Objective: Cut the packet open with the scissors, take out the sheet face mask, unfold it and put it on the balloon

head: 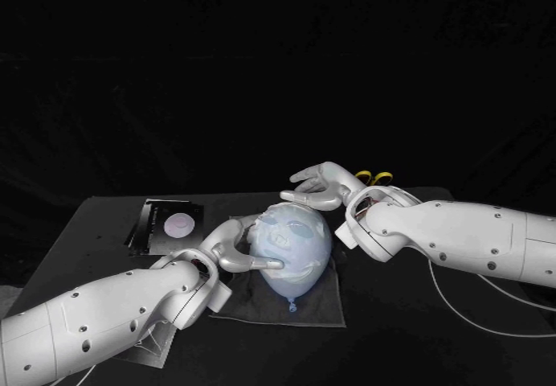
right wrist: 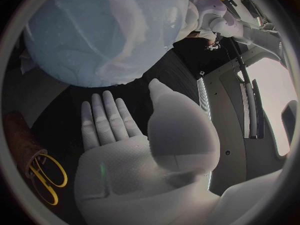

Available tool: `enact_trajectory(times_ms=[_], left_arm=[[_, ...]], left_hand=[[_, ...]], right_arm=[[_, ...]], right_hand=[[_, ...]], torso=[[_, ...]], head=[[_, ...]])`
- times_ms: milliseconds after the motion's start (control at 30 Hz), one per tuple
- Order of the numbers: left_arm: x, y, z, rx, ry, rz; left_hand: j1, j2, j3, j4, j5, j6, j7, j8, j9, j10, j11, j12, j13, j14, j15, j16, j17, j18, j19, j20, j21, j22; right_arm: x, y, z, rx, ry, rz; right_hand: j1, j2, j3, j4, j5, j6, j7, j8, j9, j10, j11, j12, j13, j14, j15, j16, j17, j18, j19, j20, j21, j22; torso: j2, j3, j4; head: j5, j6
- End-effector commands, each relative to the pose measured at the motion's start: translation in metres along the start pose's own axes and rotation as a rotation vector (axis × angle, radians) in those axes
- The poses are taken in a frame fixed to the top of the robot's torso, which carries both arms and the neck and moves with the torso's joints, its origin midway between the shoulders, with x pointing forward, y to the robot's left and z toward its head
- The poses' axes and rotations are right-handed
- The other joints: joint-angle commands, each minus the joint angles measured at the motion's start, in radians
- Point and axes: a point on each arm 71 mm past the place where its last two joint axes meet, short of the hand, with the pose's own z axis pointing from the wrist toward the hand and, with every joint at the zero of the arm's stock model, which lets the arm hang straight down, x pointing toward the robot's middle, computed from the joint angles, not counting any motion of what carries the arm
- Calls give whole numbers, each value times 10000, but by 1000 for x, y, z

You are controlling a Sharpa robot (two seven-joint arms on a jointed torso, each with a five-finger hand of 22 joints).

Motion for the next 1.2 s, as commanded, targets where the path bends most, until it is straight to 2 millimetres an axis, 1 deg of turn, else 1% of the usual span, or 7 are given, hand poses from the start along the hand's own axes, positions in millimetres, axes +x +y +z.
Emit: enact_trajectory(times_ms=[33,333,500,667,900,1100,1200], left_arm=[[3,0,0,-33,183,18],[4,0,1,-67,200,17],[4,0,1,-77,210,14],[4,0,0,-95,220,13],[4,0,0,-132,224,14],[4,1,0,-153,223,15],[4,1,0,-157,230,14]], left_hand=[[98,9,70,9,20,60,1468,55,10,73,-21,5,16,67,18,22,9,67,-45,26,-36,-13],[106,15,82,9,19,88,1464,65,21,94,-27,7,17,75,10,24,11,79,-41,27,-35,-12],[110,21,94,9,18,97,1462,70,23,112,-31,8,19,73,4,23,12,87,-39,28,-35,-11],[110,21,94,9,18,97,1462,70,23,112,-31,8,19,73,4,23,12,87,-39,28,-35,-11],[115,36,112,9,17,123,1457,79,33,134,-38,10,20,74,-4,23,13,95,-33,31,-33,-9],[120,43,122,8,16,131,1455,83,36,143,-42,10,20,68,-9,21,12,100,-34,33,-33,-9],[120,43,122,8,16,131,1455,83,36,143,-42,10,20,68,-9,21,12,100,-34,33,-33,-9]], right_arm=[[7,-1,4,546,878,157],[14,3,16,807,1243,-702],[16,3,21,948,1283,-1041],[14,2,23,935,1058,-1118],[11,3,23,776,714,-912],[10,3,23,713,712,-852],[10,2,23,674,700,-953]], right_hand=[[212,168,-1017,11,6,-341,1094,-119,-99,-220,30,32,0,-181,37,-14,-56,-181,-104,1,-9,-34],[1132,-293,-1964,53,7,-620,1112,-187,-188,-402,53,67,7,-242,56,310,-106,-202,-106,-1,62,-43],[1694,-209,-1758,36,-150,-479,1108,-139,-171,-352,40,113,15,-115,37,517,-92,-188,-37,-3,110,-26],[2195,573,-1124,-153,-218,1240,985,700,190,587,-177,591,52,630,-218,1222,20,46,951,-12,481,359],[2566,1557,-279,-344,-501,1637,536,1359,292,2105,-700,1060,48,1849,-696,1919,143,446,1693,-31,838,464],[2798,1640,331,-265,-527,1662,381,1487,287,2681,-898,1019,18,2235,-849,2026,241,485,1892,-89,919,444],[3231,1424,893,-410,-537,1694,311,1569,293,2975,-1011,893,4,2461,-950,2087,312,496,2137,-165,1024,453]], torso=[[5,-5,5],[10,-10,7],[7,-11,12],[5,-8,-9],[4,8,-4],[8,-1,1],[9,-3,2]], head=[[19,12],[38,-13],[38,-29],[53,-52],[38,-59],[11,-62],[23,-89]])
